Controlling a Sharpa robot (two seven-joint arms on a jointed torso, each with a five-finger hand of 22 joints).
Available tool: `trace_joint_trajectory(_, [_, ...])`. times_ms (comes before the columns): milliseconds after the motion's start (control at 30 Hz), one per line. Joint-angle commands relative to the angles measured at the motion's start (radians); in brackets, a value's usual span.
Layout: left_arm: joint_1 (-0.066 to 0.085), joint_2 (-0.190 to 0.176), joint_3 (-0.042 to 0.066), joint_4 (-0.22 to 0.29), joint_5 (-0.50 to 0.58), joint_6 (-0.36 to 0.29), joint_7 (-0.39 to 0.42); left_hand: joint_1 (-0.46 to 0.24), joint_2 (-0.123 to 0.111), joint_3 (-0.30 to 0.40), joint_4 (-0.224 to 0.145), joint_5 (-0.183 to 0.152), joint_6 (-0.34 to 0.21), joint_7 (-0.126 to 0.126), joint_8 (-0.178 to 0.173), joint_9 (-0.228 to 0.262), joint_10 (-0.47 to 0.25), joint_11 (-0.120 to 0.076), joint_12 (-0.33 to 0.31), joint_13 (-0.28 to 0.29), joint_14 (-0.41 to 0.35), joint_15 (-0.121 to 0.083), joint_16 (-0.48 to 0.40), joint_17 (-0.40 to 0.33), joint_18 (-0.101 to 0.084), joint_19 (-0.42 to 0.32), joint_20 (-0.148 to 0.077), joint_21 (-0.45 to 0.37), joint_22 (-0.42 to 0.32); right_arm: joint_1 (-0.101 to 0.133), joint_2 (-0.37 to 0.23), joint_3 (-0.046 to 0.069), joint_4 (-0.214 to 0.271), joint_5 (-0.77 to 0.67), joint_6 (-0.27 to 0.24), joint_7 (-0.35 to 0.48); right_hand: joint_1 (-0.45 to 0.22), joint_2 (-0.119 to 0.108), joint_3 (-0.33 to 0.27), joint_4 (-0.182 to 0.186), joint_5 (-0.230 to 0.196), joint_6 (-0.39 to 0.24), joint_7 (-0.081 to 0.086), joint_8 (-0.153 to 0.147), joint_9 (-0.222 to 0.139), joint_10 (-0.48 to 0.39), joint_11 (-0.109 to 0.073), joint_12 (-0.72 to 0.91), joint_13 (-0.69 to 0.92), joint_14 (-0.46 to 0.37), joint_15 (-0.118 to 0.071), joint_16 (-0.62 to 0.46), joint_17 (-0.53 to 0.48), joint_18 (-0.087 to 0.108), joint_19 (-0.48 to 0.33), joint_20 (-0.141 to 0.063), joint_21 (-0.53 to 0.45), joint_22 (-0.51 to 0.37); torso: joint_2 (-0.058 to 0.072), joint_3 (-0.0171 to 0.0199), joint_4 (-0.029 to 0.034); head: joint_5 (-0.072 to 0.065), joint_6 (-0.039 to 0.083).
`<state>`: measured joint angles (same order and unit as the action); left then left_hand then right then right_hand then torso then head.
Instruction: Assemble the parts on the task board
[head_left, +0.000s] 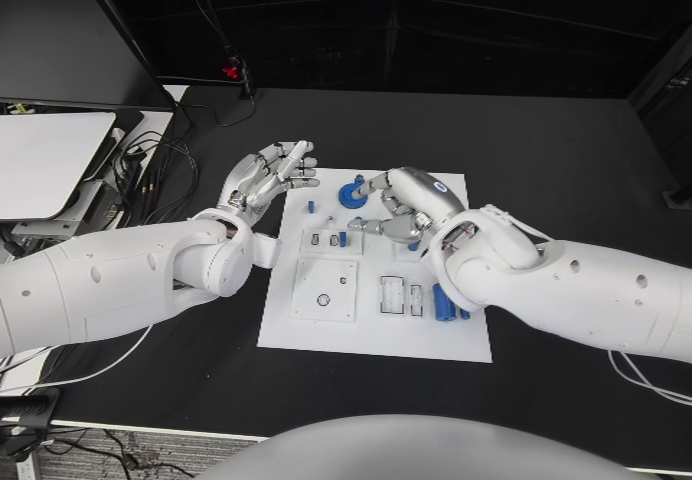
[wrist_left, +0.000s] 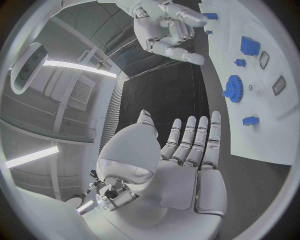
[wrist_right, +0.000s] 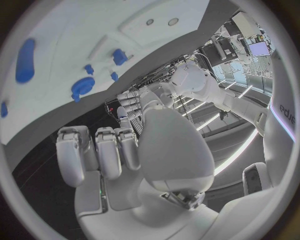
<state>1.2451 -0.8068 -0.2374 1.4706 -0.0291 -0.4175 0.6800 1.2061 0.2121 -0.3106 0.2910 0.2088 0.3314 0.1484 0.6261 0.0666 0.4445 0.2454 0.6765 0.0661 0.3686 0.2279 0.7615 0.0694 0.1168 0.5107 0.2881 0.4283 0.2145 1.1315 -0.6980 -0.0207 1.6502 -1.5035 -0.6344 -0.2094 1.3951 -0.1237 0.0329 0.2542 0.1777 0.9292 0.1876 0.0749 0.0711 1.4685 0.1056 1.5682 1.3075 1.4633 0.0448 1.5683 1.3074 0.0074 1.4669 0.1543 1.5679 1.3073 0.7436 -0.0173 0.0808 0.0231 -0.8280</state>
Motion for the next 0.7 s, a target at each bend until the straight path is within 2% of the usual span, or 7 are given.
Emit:
trace_joint_trajectory(33, [0.019,-0.011,0.002,0.016,-0.042,0.001,0.103,0.011,0.002,-0.010,-0.001,0.006,-0.023,0.100,0.009,0.001,0.049,-0.011,0.022,0.006,0.045,-0.012,0.022,0.007,0.027,0.033,-0.001,0.020,0.005,0.030,-0.051,0.001,0.049,0.149,-0.053,0.109,-0.019,0.003,0.003,0.014,0.011,0.004,-0.005,0.007,0.002,0.102,0.002,0.003,0.263,0.108,0.002,0.002,0.263,-0.004,0.095,0.003,-0.006,0.255,-0.003,-0.0009,-0.0015,0.001,-0.005])
trace_joint_trajectory(167, [0.058,-0.028,0.002,0.039,-0.134,0.006,0.038,0.019,-0.001,-0.021,-0.001,0.007,-0.086,0.075,0.030,0.004,0.238,-0.063,0.120,0.058,0.229,-0.070,0.115,0.059,0.067,0.155,-0.014,0.111,0.040,0.071,-0.152,0.001,0.119,0.237,-0.001,0.137,-0.048,0.024,-0.006,0.030,0.032,0.009,-0.010,0.018,0.004,0.102,-0.003,0.003,0.263,0.108,-0.004,0.002,0.263,0.009,0.062,-0.002,-0.038,0.224,-0.007,0.0006,-0.0022,0.003,-0.004])
trace_joint_trajectory(300, [0.097,-0.039,0.002,0.053,-0.252,0.025,-0.057,0.030,-0.004,-0.035,-0.001,0.016,-0.120,0.041,0.066,0.008,0.437,-0.131,0.264,0.169,0.419,-0.141,0.230,0.146,0.065,0.281,-0.080,0.251,0.109,0.086,-0.227,0.000,0.156,0.387,0.037,0.192,-0.056,0.038,-0.018,0.030,0.050,0.006,-0.012,0.022,0.004,0.102,-0.006,0.003,0.263,0.108,-0.007,0.002,0.263,0.015,0.047,-0.006,-0.053,0.210,-0.009,0.0017,-0.0064,0.008,-0.004])
trace_joint_trajectory(500, [0.160,-0.054,0.002,0.070,-0.468,0.157,-0.301,0.037,-0.013,-0.046,-0.001,0.024,-0.101,0.026,0.097,0.003,0.520,-0.151,0.361,0.300,0.520,-0.174,0.312,0.259,0.065,0.339,-0.112,0.367,0.185,0.092,-0.290,-0.002,0.154,0.581,0.104,0.277,-0.046,0.075,-0.038,0.029,0.075,-0.020,-0.010,0.030,0.002,0.102,-0.005,0.003,0.263,0.108,-0.008,0.002,0.263,0.030,0.006,-0.008,-0.095,0.172,-0.021,0.0048,-0.0213,0.029,-0.012])
trace_joint_trajectory(567, [0.182,-0.056,0.002,0.074,-0.542,0.219,-0.402,0.033,-0.017,-0.050,-0.001,0.023,-0.052,0.025,0.115,0.008,0.567,-0.148,0.409,0.368,0.554,-0.179,0.347,0.299,0.064,0.354,-0.121,0.407,0.213,0.093,-0.303,-0.003,0.150,0.611,0.101,0.288,-0.047,0.087,-0.047,0.032,0.073,-0.052,-0.003,0.027,-0.002,0.102,0.000,0.003,0.263,0.108,-0.005,0.002,0.263,0.033,-0.002,-0.006,-0.104,0.165,-0.025,0.0060,-0.0253,0.040,-0.014])
trace_joint_trajectory(633, [0.199,-0.053,0.002,0.077,-0.603,0.279,-0.498,0.025,-0.019,-0.054,-0.001,0.014,-0.012,0.028,0.110,0.003,0.668,-0.143,0.518,0.581,0.612,-0.179,0.412,0.410,0.062,0.360,-0.125,0.458,0.250,0.093,-0.316,-0.003,0.146,0.627,0.094,0.297,-0.051,0.092,-0.060,0.034,0.072,-0.073,0.000,0.032,-0.001,0.102,0.003,0.003,0.263,0.108,-0.002,0.002,0.263,0.034,-0.004,-0.004,-0.107,0.163,-0.029,0.0084,-0.0282,0.047,-0.014])
trace_joint_trajectory(700, [0.211,-0.050,0.002,0.081,-0.654,0.321,-0.572,0.025,-0.023,-0.056,-0.003,0.006,-0.008,0.022,0.096,0.000,0.783,-0.149,0.640,0.826,0.753,-0.186,0.540,0.689,0.061,0.363,-0.132,0.520,0.297,0.092,-0.326,-0.004,0.144,0.643,0.086,0.311,-0.063,0.096,-0.076,0.035,0.066,-0.091,0.003,0.042,0.000,0.102,0.007,0.003,0.263,0.108,0.001,0.002,0.263,0.034,-0.004,-0.001,-0.108,0.163,-0.032,0.0106,-0.0290,0.052,-0.014])
